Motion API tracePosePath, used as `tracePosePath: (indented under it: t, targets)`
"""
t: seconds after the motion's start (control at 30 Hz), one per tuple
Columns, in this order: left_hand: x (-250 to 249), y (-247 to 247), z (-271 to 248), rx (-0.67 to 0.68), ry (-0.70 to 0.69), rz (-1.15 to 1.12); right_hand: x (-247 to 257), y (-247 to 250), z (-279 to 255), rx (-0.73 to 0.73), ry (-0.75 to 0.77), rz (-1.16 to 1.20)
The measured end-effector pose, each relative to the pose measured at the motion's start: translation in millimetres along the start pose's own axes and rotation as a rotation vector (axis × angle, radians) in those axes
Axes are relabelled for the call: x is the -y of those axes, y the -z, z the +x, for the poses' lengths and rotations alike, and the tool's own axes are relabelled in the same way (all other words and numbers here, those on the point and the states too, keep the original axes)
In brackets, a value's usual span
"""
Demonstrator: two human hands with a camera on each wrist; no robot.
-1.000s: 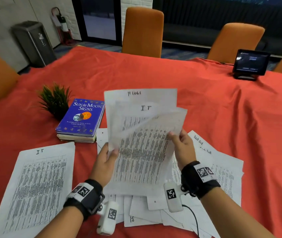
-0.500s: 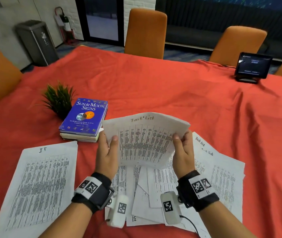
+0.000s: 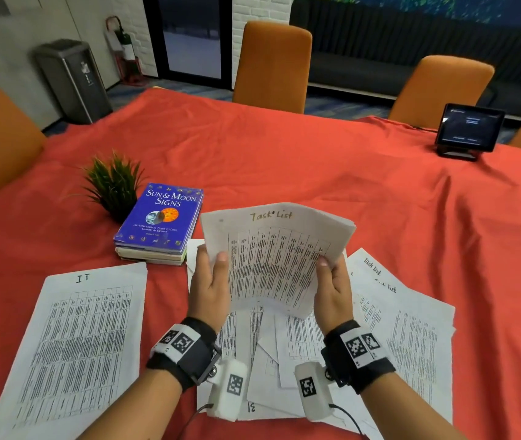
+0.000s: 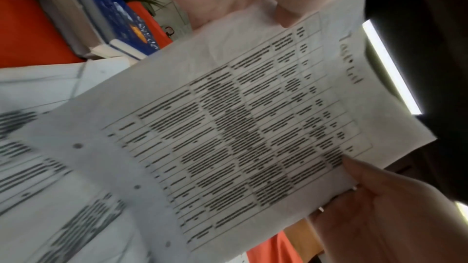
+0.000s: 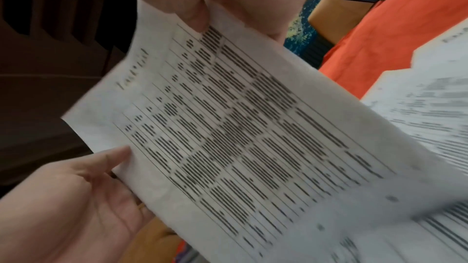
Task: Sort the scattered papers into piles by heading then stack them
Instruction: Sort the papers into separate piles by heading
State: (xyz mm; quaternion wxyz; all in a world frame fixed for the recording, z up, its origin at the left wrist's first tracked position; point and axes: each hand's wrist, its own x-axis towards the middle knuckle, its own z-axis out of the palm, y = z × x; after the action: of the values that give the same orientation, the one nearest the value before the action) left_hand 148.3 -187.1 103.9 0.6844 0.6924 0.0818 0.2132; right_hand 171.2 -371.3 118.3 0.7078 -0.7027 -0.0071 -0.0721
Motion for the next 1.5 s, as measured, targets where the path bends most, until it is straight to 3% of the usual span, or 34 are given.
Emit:
tracePosePath:
  t: [0.13, 0.37, 0.53, 0.67, 0.8, 1.0, 1.3, 1.5]
  targets:
    - [30.6, 4.9, -4.9, 0.049, 0.108, 0.101, -21.1, -3.5, -3.4, -0.013, -0.131, -0.086]
    - [24.3, 41.0, -1.8, -0.027, 0.187, 0.102, -7.7, -24.2, 7.3, 0.082, -0.045, -0.102]
    - [21.5, 148.3, -2.0, -0.136, 0.265, 0.293, -17.6, -52.2, -0.8, 0.290, -0.213, -0.134]
    - [34.6, 251.1, -8.5, -0.168, 0.506, 0.431, -39.6, -57.9, -14.8, 0.349, -0.291, -0.216]
    - [50.1, 315.4, -14.7, -0.210, 0.696, 0.569, -62.1, -55.9, -25.0, 0.349, -0.350, -0.281]
    - [82.3, 336.9, -8.0, -0.165, 0.825, 0.756, -80.7, -49.2, -34.5, 0.318, -0.386, -0.354]
    - [92.0, 337.9, -2.4, -0.236, 0.795, 0.891, -84.5, -41.2, -36.7, 0.266, -0.398, -0.401]
    - [90.8, 334.9, -9.5, -0.285, 0.926, 0.987, -98.4, -38.3, -40.2, 0.247, -0.457, -0.434]
